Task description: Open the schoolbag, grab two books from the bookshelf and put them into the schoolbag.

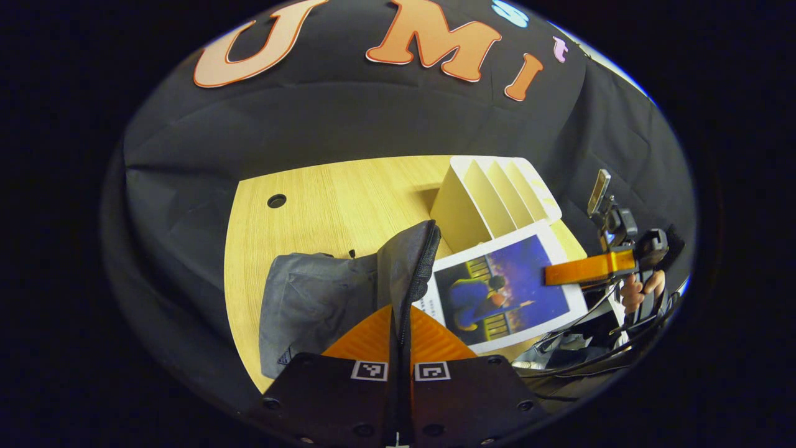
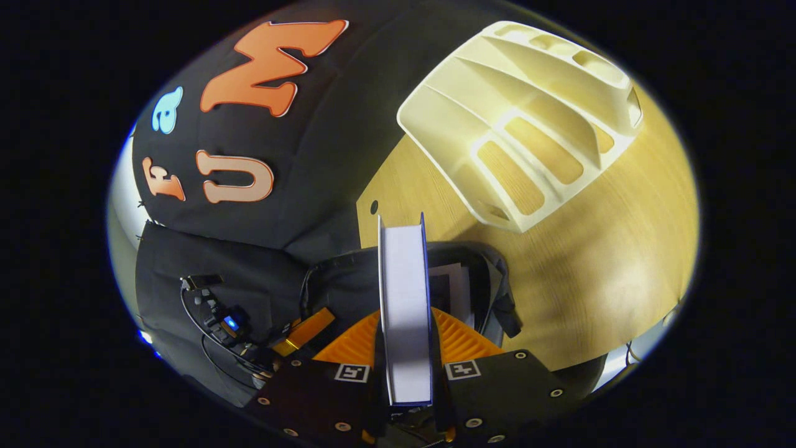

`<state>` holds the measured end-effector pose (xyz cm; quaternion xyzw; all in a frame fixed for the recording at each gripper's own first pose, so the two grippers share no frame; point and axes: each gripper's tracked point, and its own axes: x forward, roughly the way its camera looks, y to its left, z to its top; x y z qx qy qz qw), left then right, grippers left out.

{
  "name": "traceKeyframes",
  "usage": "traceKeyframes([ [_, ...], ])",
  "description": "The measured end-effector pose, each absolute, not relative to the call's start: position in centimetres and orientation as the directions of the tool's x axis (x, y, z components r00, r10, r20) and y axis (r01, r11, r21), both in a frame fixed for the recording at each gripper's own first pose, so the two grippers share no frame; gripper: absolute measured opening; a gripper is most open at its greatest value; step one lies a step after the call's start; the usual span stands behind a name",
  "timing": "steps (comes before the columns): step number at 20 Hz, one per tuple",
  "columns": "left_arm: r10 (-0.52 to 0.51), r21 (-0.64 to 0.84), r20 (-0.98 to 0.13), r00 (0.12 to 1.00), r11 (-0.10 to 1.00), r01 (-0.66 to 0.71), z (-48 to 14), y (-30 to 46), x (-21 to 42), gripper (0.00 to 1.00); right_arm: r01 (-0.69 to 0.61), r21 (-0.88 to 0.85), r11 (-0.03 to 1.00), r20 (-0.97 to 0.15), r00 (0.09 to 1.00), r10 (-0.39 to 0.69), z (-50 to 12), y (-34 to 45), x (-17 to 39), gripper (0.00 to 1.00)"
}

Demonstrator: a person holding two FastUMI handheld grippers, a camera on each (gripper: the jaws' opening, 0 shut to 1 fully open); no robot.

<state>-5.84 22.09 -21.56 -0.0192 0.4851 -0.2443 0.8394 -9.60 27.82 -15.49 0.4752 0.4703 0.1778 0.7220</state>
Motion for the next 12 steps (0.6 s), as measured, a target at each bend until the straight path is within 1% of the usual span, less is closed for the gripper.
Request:
traceKeyframes([
  [4, -0.425, -0.267, -0.804, 0.416, 0.883, 0.385, -21.4, 21.7, -5.9, 0.02, 0.166, 0.874, 0.456, -0.472, 0.511, 0.719, -16.7, 29.3, -9.2, 0.30],
  [8, -0.425, -0.265, -0.802, 0.419, 0.883, 0.388, -21.5, 20.9, -6.0, 0.02, 0.154, 0.884, 0.441, -0.456, 0.488, 0.744, -18.3, 32.1, -8.9, 0.29],
  [12, -0.429, -0.263, -0.796, 0.427, 0.881, 0.394, -21.1, 20.5, -6.5, 0.02, 0.144, 0.901, 0.409, -0.422, 0.512, 0.749, -19.1, 33.6, -8.3, 0.29],
])
